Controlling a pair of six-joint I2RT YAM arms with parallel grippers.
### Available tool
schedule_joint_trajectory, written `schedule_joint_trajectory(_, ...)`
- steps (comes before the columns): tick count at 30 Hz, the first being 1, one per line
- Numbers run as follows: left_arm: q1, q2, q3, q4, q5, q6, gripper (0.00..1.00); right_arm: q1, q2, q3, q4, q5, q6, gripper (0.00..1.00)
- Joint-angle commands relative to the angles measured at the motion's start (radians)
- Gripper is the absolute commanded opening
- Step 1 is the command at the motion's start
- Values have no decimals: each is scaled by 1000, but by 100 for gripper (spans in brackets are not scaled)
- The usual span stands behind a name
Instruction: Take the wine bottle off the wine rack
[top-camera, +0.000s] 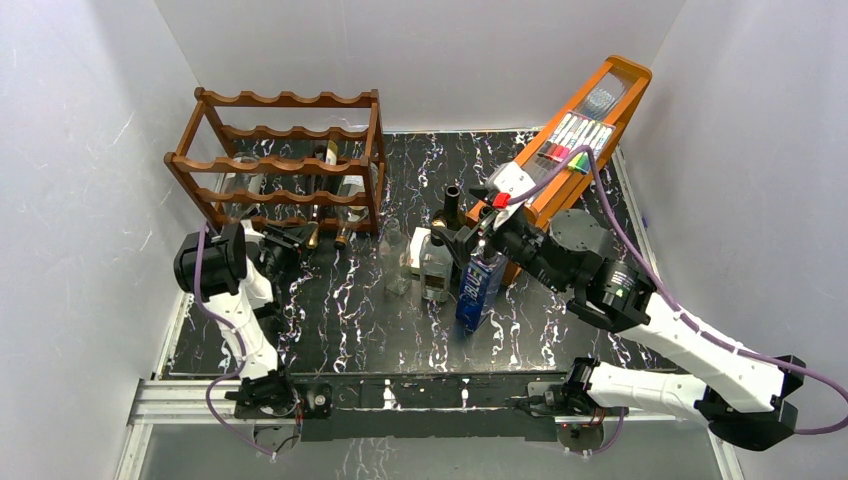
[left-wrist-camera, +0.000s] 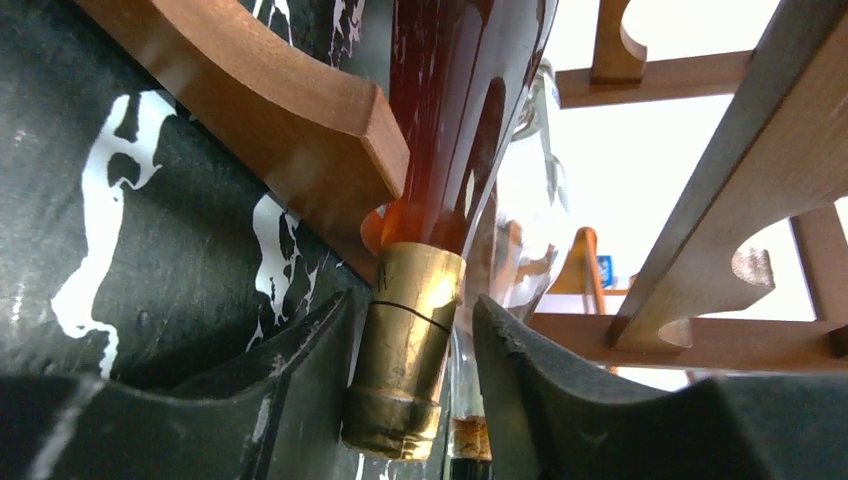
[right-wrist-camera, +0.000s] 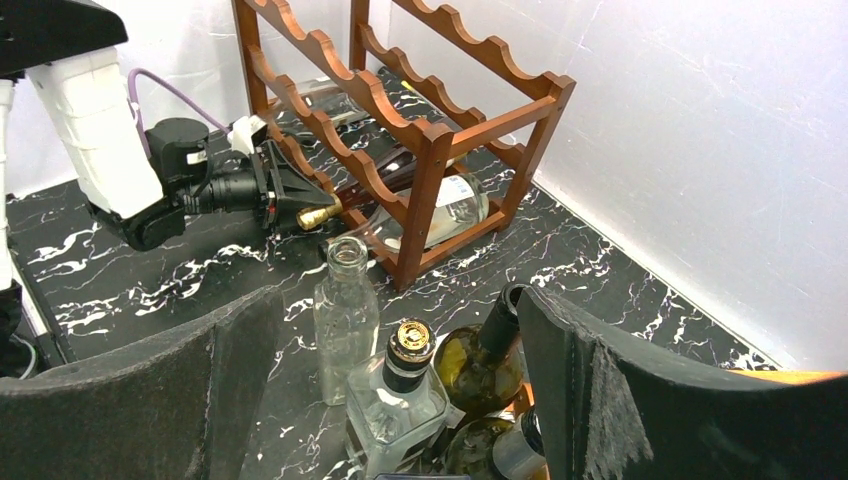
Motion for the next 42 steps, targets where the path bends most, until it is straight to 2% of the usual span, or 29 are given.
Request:
schedule_joint_trajectory(1,1,82,-9,60,-29,32,40,-3,-41,21,42,2,-3,98)
schedule_joint_trajectory(3,2,79,-22,60,-32,24,32,-1,-45,18,44,1,-1,98)
schedule_joint_trajectory(4,10,78,-54,65,-41,-5,20,-2,-45,16,43,-5,4,98)
schedule_joint_trajectory(11,32,25,-145,126,-42,-59,1,-1,-36,19,36,-2,2,98)
schedule_joint_trajectory(20,109,-87,-237,121,1,-90,0,-2,-17,19,42,-10,-4,98)
schedule_joint_trajectory(24,120,-112,-266,56,12,-55,0,0,-17,13,47,-10,-5,98)
schedule_joint_trajectory(25,120,-118,-268,45,14,-43,2,-1,-17,14,46,-11,-5,98)
schedule_joint_trajectory(28,120,-115,-251,-5,17,-14,22,-2,-18,16,45,-10,-6,98)
schedule_joint_trajectory(32,120,-69,-209,-22,23,-8,40,-1,-18,13,54,-11,-11,98)
schedule_joint_trajectory(36,97,-76,-166,-49,38,37,50,-1,-13,16,59,-20,-11,98)
schedule_joint_trajectory(42,64,-123,-151,-63,34,85,56,-2,-17,15,61,-20,-13,98)
